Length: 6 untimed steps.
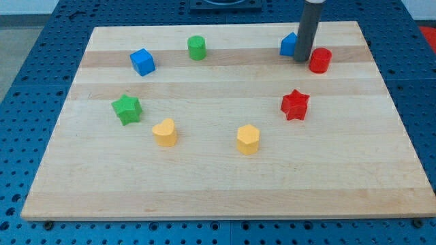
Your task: Slide the blue triangle right a bit
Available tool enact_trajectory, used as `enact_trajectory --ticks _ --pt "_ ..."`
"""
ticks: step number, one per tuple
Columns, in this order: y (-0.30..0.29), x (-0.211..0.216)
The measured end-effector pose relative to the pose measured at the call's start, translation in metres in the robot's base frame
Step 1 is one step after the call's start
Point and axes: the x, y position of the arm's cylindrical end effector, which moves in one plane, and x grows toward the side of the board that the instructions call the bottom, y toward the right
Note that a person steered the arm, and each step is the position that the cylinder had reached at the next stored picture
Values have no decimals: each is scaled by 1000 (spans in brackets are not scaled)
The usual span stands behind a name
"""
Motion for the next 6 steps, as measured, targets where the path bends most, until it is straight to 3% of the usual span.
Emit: enact_trajectory --ticks 2,3,6 --pt "-75 -4" --pt "-79 -22" --pt "-11 -34"
